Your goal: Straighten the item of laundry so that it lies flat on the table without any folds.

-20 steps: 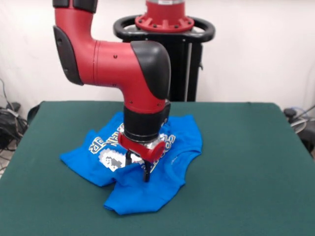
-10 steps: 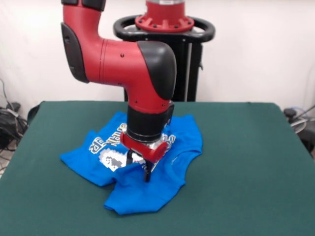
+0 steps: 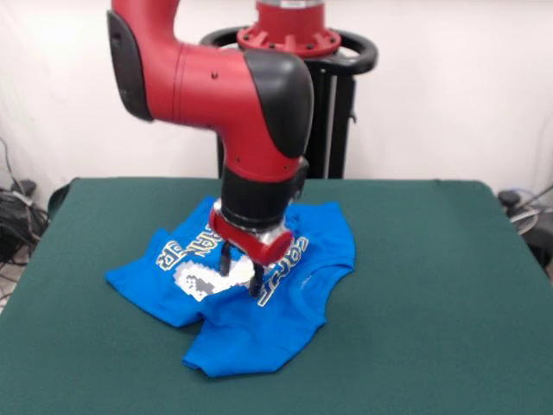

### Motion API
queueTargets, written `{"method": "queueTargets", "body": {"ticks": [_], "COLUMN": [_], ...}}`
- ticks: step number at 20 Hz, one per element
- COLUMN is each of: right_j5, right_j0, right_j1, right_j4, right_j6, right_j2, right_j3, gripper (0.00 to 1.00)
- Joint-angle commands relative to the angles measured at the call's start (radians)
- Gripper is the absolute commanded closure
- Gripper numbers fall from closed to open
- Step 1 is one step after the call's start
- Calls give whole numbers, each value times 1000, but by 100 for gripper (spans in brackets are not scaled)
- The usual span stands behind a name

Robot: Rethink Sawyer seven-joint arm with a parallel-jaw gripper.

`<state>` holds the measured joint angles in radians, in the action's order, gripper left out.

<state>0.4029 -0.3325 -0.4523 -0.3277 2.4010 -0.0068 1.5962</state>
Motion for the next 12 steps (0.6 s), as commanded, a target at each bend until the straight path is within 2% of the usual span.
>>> {"method": "queueTargets", "body": {"ticks": [1,6,8,12], "right_j5": [181,203,184,189], "right_j0": [-35,-113,-103,-10], "right_j1": [-134,-202,-165,-108], "right_j4": [59,82,90,110], "right_j6": [-6,-66,-42,70], "right_j2": [22,123,142,100], "right_j3": [53,105,60,-36], "gripper": [0,0,0,0]}}
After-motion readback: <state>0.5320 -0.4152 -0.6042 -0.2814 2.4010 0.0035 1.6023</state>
